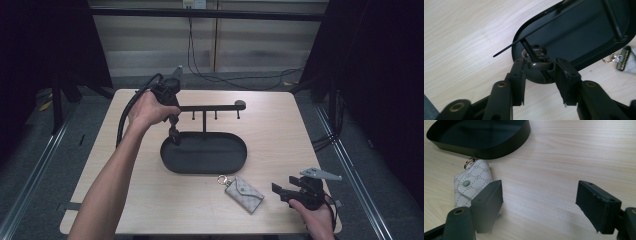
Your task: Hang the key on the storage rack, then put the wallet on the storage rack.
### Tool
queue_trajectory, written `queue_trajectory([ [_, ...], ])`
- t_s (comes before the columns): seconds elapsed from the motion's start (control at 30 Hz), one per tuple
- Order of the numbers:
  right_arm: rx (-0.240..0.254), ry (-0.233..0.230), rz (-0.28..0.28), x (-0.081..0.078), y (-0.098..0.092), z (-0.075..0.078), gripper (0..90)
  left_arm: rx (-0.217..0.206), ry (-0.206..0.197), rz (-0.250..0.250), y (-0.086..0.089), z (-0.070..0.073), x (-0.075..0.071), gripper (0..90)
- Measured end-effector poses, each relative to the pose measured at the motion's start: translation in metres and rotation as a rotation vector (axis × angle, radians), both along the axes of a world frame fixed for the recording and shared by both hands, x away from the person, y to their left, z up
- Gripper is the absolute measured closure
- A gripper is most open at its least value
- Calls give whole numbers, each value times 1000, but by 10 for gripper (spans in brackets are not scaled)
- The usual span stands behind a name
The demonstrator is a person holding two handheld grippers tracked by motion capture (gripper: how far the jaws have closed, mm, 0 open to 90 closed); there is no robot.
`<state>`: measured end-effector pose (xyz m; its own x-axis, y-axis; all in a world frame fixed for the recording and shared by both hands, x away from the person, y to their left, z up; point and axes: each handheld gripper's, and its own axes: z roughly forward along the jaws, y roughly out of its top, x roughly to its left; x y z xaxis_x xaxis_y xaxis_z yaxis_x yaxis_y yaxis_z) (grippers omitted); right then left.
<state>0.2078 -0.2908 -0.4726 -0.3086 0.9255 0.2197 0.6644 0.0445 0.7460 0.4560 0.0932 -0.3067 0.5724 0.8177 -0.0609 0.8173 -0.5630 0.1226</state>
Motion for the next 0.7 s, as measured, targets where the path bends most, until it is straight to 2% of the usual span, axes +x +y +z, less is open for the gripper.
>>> queue_trajectory([
  [0.03,4,3,-5,0,-1,0,214,1,2,-8,1,0,0,538],
  [0.07,4,3,-5,0,-1,0,214,-7,5,-9,1,0,-1,538],
  [0.1,5,5,-8,1,-1,0,214,-17,5,-9,3,-1,-1,490],
  [0.23,1,0,-6,0,-1,0,214,-33,-4,11,7,-3,-5,412],
  [0.3,-2,-3,-4,-1,0,0,214,-43,-9,6,11,-2,-7,356],
  [0.43,-1,-1,-5,-1,-1,0,214,-87,-29,-9,16,2,-15,342],
  [0.47,-2,0,-4,-1,-1,0,214,-97,-47,-17,17,3,-18,338],
  [0.57,-10,3,4,0,1,0,213,-95,-85,-17,21,4,-24,360],
  [0.6,-13,5,5,0,1,0,212,-115,-97,-24,24,5,-27,346],
  [0.7,-11,3,1,0,0,0,212,-136,-110,-29,28,5,-30,329],
])
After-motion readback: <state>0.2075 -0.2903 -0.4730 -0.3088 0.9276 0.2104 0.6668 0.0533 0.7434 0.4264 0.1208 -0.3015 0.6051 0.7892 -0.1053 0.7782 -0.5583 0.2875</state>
